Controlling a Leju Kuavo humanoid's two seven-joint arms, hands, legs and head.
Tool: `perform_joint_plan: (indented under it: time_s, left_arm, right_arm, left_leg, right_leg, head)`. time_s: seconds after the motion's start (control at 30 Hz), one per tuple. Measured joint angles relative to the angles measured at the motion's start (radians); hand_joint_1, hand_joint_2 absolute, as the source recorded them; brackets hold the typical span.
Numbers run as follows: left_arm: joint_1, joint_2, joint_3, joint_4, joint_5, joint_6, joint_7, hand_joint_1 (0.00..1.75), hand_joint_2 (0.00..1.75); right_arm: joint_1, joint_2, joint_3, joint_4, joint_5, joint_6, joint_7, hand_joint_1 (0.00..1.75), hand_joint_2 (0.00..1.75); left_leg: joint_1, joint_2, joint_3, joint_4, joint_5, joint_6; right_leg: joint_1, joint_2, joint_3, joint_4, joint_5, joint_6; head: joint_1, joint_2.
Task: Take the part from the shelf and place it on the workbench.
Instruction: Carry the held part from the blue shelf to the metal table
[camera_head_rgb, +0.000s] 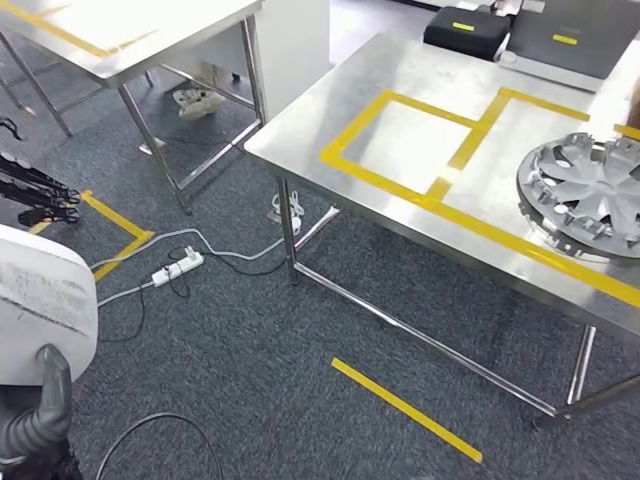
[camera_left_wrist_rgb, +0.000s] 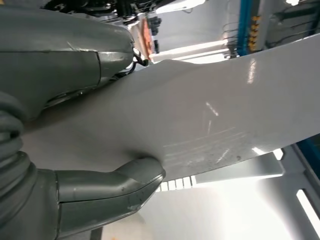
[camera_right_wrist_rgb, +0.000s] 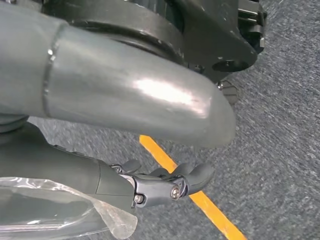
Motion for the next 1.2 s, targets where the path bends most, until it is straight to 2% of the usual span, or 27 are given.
perform_joint_plan:
  time_s: [0.03, 0.07, 0.13, 0.2, 0.27, 0.3, 0.33, 0.37, 0.43, 0.5, 0.53, 0.57, 0.6, 0.67, 0.73, 0.77, 0.8, 0.83, 0.87, 0.9, 0.93, 0.97, 1.03, 1.07, 1.1, 1.13, 1.2]
  left_arm:
    - [0.001, 0.0, 0.0, 0.0, 0.0, 0.0, 0.0, 1.75, 1.75]
    - [0.001, 0.0, 0.001, 0.0, 0.0, -0.001, 0.0, 1.75, 1.75]
    - [-0.001, -0.001, 0.001, 0.0, 0.0, -0.002, 0.0, 1.75, 1.75]
    - [-0.002, -0.003, 0.002, 0.0, 0.0, -0.003, 0.0, 1.75, 1.75]
    - [-0.001, -0.005, 0.002, 0.0, 0.0, -0.004, 0.0, 1.75, 1.75]
    - [-0.001, -0.006, 0.002, 0.0, 0.0, -0.004, 0.0, 1.75, 1.75]
    - [-0.001, -0.006, 0.002, 0.0, 0.0, -0.004, 0.0, 1.75, 1.75]
    - [-0.001, -0.006, 0.002, 0.0, 0.0, -0.005, 0.0, 1.75, 1.75]
    - [-0.002, -0.006, 0.002, 0.0, 0.0, -0.005, 0.0, 1.75, 1.75]
    - [-0.002, -0.006, 0.002, 0.0, 0.0, -0.006, 0.0, 1.75, 1.75]
    - [-0.002, -0.006, 0.002, 0.0, 0.0, -0.006, 0.0, 1.75, 1.75]
    - [-0.003, -0.006, 0.002, 0.0, 0.0, -0.006, 0.0, 1.75, 1.75]
    - [-0.004, -0.006, 0.002, 0.0, 0.0, -0.007, 0.0, 1.75, 1.75]
    - [-0.005, -0.006, 0.002, -0.001, -0.001, -0.008, 0.0, 1.75, 1.75]
    - [-0.004, -0.006, 0.002, -0.001, -0.001, -0.008, 0.001, 1.75, 1.75]
    - [-0.003, -0.006, 0.002, 0.0, -0.001, -0.008, 0.001, 1.75, 1.75]
    - [-0.003, -0.006, 0.002, 0.0, -0.001, -0.008, 0.002, 1.75, 1.75]
    - [-0.003, -0.006, 0.002, 0.0, -0.001, -0.008, 0.002, 1.75, 1.75]
    - [-0.003, -0.006, 0.002, 0.0, -0.002, -0.008, 0.002, 1.75, 1.75]
    - [-0.004, -0.006, 0.002, 0.0, -0.002, -0.008, 0.002, 1.75, 1.75]
    - [-0.004, -0.006, 0.003, 0.0, -0.002, -0.009, 0.002, 1.75, 1.75]
    - [-0.004, -0.006, 0.003, 0.0, -0.002, -0.009, 0.002, 1.75, 1.75]
    - [-0.004, -0.005, 0.003, 0.0, -0.002, -0.009, 0.004, 1.75, 1.75]
    - [-0.005, -0.005, 0.003, 0.0, -0.003, -0.01, 0.005, 1.75, 1.75]
    - [-0.005, -0.005, 0.003, 0.001, -0.003, -0.01, 0.005, 1.75, 1.75]
    - [-0.006, -0.005, 0.003, 0.0, -0.003, -0.01, 0.005, 1.75, 1.75]
    - [-0.006, -0.006, 0.004, 0.0, -0.004, -0.011, 0.006, 1.75, 1.75]
  right_arm:
    - [0.001, 0.0, -0.002, 0.0, -0.002, 0.0, 0.0, 0.0, 0.0]
    - [0.002, 0.0, -0.003, 0.0, -0.003, 0.001, 0.0, 0.0, 0.0]
    - [0.004, 0.0, -0.005, 0.0, -0.004, 0.001, -0.001, 0.0, 0.0]
    - [0.0, 0.0, -0.009, 0.0, -0.005, 0.001, -0.001, 0.0, 0.0]
    - [-0.001, 0.0, -0.012, 0.0, -0.005, 0.001, -0.002, 0.0, 0.0]
    - [-0.001, 0.0, -0.013, 0.0, -0.005, 0.001, -0.002, 0.0, 0.0]
    - [0.001, 0.0, -0.014, 0.0, -0.006, 0.001, -0.002, 0.0, 0.0]
    - [0.002, 0.0, -0.015, 0.0, -0.006, 0.001, -0.002, 0.0, 0.0]
    - [0.001, 0.0, -0.018, 0.0, -0.007, 0.002, -0.002, 0.0, 0.0]
    - [-0.003, 0.0, -0.02, 0.0, -0.009, 0.003, -0.002, 0.0, 0.0]
    - [-0.003, 0.0, -0.021, -0.001, -0.009, 0.004, -0.002, 0.0, 0.0]
    - [-0.003, 0.0, -0.021, -0.001, -0.01, 0.004, -0.002, 0.0, 0.0]
    - [-0.002, 0.0, -0.022, -0.001, -0.01, 0.005, -0.002, 0.0, 0.0]
    - [-0.001, 0.0, -0.023, -0.001, -0.009, 0.006, -0.001, 0.0, 0.0]
    - [-0.003, 0.0, -0.024, -0.001, -0.006, 0.009, 0.0, 0.0, 0.0]
    - [-0.004, 0.0, -0.024, -0.001, -0.006, 0.01, 0.001, 0.0, 0.0]
    - [-0.004, 0.0, -0.024, -0.001, -0.006, 0.011, 0.001, 0.0, 0.0]
    - [-0.003, 0.0, -0.024, -0.001, -0.006, 0.011, 0.001, 0.0, 0.0]
    - [-0.002, 0.0, -0.024, -0.001, -0.007, 0.012, 0.002, 0.0, 0.0]
    - [-0.001, 0.0, -0.024, -0.001, -0.008, 0.012, 0.002, 0.0, 0.0]
    - [-0.002, 0.0, -0.025, -0.001, -0.01, 0.012, 0.002, 0.0, 0.0]
    - [-0.003, 0.0, -0.026, -0.001, -0.013, 0.013, 0.002, 0.0, 0.0]
    - [-0.003, 0.0, -0.028, -0.001, -0.019, 0.014, 0.002, 0.0, 0.0]
    - [-0.002, 0.0, -0.029, -0.001, -0.021, 0.014, 0.002, 0.0, 0.0]
    - [0.0, 0.0, -0.029, -0.001, -0.021, 0.014, 0.002, 0.0, 0.0]
    - [0.002, 0.0, -0.029, -0.001, -0.02, 0.014, 0.002, 0.0, 0.0]
    - [0.0, 0.0, -0.029, -0.001, -0.01, 0.009, 0.003, 0.0, 0.0]
  left_leg:
    - [-0.003, -0.001, 0.0, 0.0, -0.005, 0.009]
    - [-0.004, 0.005, 0.004, -0.002, 0.005, 0.019]
    - [-0.004, 0.023, 0.014, -0.01, 0.016, 0.034]
    - [-0.007, 0.046, 0.019, -0.016, 0.014, 0.046]
    - [-0.012, 0.068, 0.021, -0.015, 0.008, 0.054]
    - [-0.015, 0.079, 0.024, -0.015, 0.004, 0.056]
    - [-0.018, 0.09, 0.028, -0.015, -0.001, 0.057]
    - [-0.021, 0.1, 0.035, -0.015, -0.006, 0.057]
    - [-0.026, 0.12, 0.051, -0.015, -0.019, 0.055]
    - [-0.03, 0.138, 0.061, -0.014, -0.029, 0.048]
    - [-0.031, 0.147, 0.064, -0.015, -0.032, 0.044]
    - [-0.031, 0.157, 0.067, -0.017, -0.034, 0.039]
    - [-0.03, 0.154, 0.071, -0.017, -0.038, 0.034]
    - [-0.026, 0.114, 0.059, 0.023, -0.066, 0.023]
    - [-0.018, 0.072, 0.004, 0.137, -0.12, 0.014]
    - [-0.015, 0.067, -0.029, 0.197, -0.141, 0.01]
    - [-0.012, 0.066, -0.053, 0.236, -0.146, 0.006]
    - [-0.009, 0.066, -0.062, 0.241, -0.13, 0.002]
    - [-0.005, 0.064, -0.054, 0.209, -0.096, 0.0]
    - [-0.001, 0.054, -0.032, 0.148, -0.051, -0.003]
    - [0.003, 0.031, -0.008, 0.087, -0.019, -0.005]
    - [0.006, 0.009, 0.014, 0.033, -0.001, -0.004]
    - [0.007, -0.019, 0.03, -0.007, -0.003, 0.003]
    - [0.005, -0.012, 0.032, -0.013, -0.004, 0.01]
    - [0.004, -0.002, 0.033, -0.015, -0.003, 0.018]
    - [0.004, 0.008, 0.036, -0.018, -0.003, 0.027]
    - [0.003, 0.03, 0.041, -0.024, -0.003, 0.041]
  right_leg:
    - [-0.001, 0.007, -0.002, 0.0, -0.003, 0.007]
    - [-0.002, 0.013, -0.006, -0.002, -0.006, 0.015]
    - [-0.001, -0.014, -0.014, 0.018, -0.025, 0.024]
    - [0.001, -0.065, -0.064, 0.112, -0.077, 0.028]
    - [0.002, -0.084, -0.139, 0.24, -0.126, 0.029]
    - [0.002, -0.086, -0.162, 0.272, -0.126, 0.028]
    - [0.003, -0.088, -0.166, 0.266, -0.106, 0.025]
    - [0.006, -0.094, -0.149, 0.222, -0.07, 0.02]
    - [0.017, -0.134, -0.086, 0.087, 0.0, 0.004]
    - [0.028, -0.164, -0.047, 0.014, 0.022, -0.007]
    - [0.032, -0.162, -0.043, 0.008, 0.02, -0.009]
    - [0.031, -0.149, -0.04, 0.004, 0.022, -0.011]
    - [0.028, -0.137, -0.037, -0.002, 0.025, -0.014]
    - [0.018, -0.115, -0.026, -0.015, 0.031, -0.02]
    - [0.012, -0.09, -0.02, -0.019, 0.032, -0.025]
    - [0.011, -0.077, -0.018, -0.019, 0.031, -0.026]
    - [0.01, -0.062, -0.016, -0.018, 0.029, -0.026]
    - [0.009, -0.047, -0.013, -0.018, 0.028, -0.024]
    - [0.007, -0.032, -0.009, -0.018, 0.025, -0.021]
    - [0.005, -0.017, -0.004, -0.017, 0.022, -0.016]
    - [0.003, -0.003, -0.002, -0.015, 0.019, -0.011]
    - [0.002, 0.01, -0.003, -0.012, 0.016, -0.004]
    - [0.0, 0.03, -0.012, -0.01, 0.015, 0.011]
    - [-0.003, 0.04, -0.018, -0.012, 0.016, 0.018]
    - [-0.005, 0.038, -0.022, -0.013, 0.016, 0.025]
    - [-0.005, 0.021, -0.029, -0.004, 0.009, 0.029]
    - [-0.002, -0.04, -0.067, 0.069, -0.033, 0.034]
  head:
    - [0.0, 0.0]
    - [0.0, 0.0]
    - [0.002, 0.0]
    - [0.006, 0.0]
    - [0.007, 0.0]
    - [0.007, 0.0]
    - [0.007, 0.0]
    - [0.007, 0.0]
    - [0.007, 0.0]
    - [0.006, 0.0]
    - [0.006, 0.0]
    - [0.006, 0.0]
    - [0.006, 0.0]
    - [0.003, 0.0]
    - [0.0, 0.0]
    - [0.0, 0.0]
    - [-0.001, 0.0]
    - [0.0, 0.0]
    - [0.0, 0.0]
    - [-0.001, 0.0]
    - [-0.001, 0.0]
    - [-0.002, 0.0]
    - [-0.003, 0.0]
    - [-0.003, 0.0]
    - [-0.003, 0.0]
    - [-0.001, 0.0]
    - [0.005, 0.0]
